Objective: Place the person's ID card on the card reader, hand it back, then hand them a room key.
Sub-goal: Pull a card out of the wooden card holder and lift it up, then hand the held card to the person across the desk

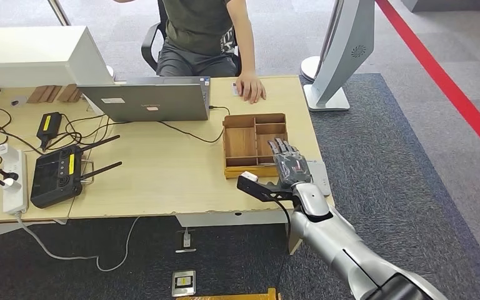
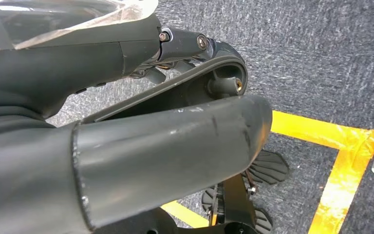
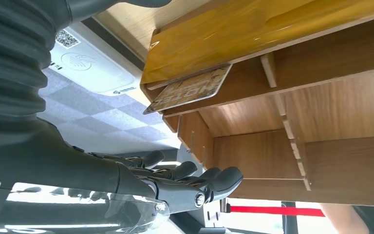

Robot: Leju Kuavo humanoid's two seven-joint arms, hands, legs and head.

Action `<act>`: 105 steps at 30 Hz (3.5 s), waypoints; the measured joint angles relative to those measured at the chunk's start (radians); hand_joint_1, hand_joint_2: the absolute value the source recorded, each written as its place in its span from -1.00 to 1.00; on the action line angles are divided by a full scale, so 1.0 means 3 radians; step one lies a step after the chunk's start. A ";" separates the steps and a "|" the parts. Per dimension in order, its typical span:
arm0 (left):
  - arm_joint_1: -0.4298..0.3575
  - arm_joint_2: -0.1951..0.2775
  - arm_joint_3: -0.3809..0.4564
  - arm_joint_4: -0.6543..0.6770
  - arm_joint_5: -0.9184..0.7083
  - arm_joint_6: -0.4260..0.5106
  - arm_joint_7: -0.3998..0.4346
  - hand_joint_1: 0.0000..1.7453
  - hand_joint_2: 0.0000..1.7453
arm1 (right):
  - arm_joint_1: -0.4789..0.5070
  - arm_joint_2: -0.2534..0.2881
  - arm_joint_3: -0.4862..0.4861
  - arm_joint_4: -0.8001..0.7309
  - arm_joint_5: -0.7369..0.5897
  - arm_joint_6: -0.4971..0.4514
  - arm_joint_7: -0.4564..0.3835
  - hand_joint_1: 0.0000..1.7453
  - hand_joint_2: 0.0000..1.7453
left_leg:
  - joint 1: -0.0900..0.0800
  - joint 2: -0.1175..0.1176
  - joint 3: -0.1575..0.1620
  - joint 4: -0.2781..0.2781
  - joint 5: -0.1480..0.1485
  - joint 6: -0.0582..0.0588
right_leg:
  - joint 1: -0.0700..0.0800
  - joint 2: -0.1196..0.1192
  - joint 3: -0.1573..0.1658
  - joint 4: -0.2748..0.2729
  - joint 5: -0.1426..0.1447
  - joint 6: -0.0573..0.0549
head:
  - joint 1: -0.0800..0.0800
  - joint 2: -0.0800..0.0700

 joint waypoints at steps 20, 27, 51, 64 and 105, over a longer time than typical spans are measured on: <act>-0.0001 -0.0001 0.0000 0.0000 0.0028 0.0033 0.0022 -1.00 -1.00 | -0.0062 -0.0003 0.0025 0.0139 0.0070 -0.0004 -0.0027 -1.00 1.00 | 0.0000 0.0000 0.0000 0.0000 0.0000 0.0000 | 0.0000 0.0000 0.0000 0.0000 0.0000 0.0000 | 0.0000 0.0000; -0.0001 -0.0001 0.0000 0.0000 0.0010 0.0024 0.0025 -1.00 -1.00 | -0.0072 -0.0001 0.0026 0.0141 0.0118 0.0028 0.0013 -0.26 1.00 | 0.0000 0.0000 0.0000 0.0000 0.0000 0.0000 | 0.0000 0.0000 0.0000 0.0000 0.0000 0.0000 | 0.0000 0.0000; -0.0003 0.0010 -0.0001 0.0000 -0.0050 -0.0015 0.0074 -1.00 -1.00 | -0.0071 -0.0004 0.0026 0.0106 0.0181 0.0155 0.0028 1.00 1.00 | 0.0000 0.0001 0.0001 0.0000 0.0000 0.0000 | 0.0000 0.0000 0.0000 0.0000 0.0000 0.0000 | 0.0000 0.0000; -0.0003 0.0019 -0.0004 0.0000 -0.0095 -0.0058 0.0059 -1.00 -1.00 | -0.0071 -0.0004 0.0025 0.0059 0.0196 0.0106 0.0007 1.00 1.00 | 0.0000 0.0000 0.0000 0.0000 0.0000 0.0000 | 0.0000 0.0000 0.0000 0.0000 0.0000 0.0000 | 0.0000 0.0000; -0.0022 -0.0037 -0.0144 0.0000 -0.0088 -0.0028 0.0006 -1.00 -1.00 | -0.1026 0.0458 0.0226 -0.0590 0.0821 0.0420 0.0221 1.00 1.00 | 0.0003 0.0001 -0.0001 0.0000 0.0003 -0.0004 | 0.0005 0.0001 -0.0001 0.0004 0.0000 -0.0002 | 0.0000 0.0000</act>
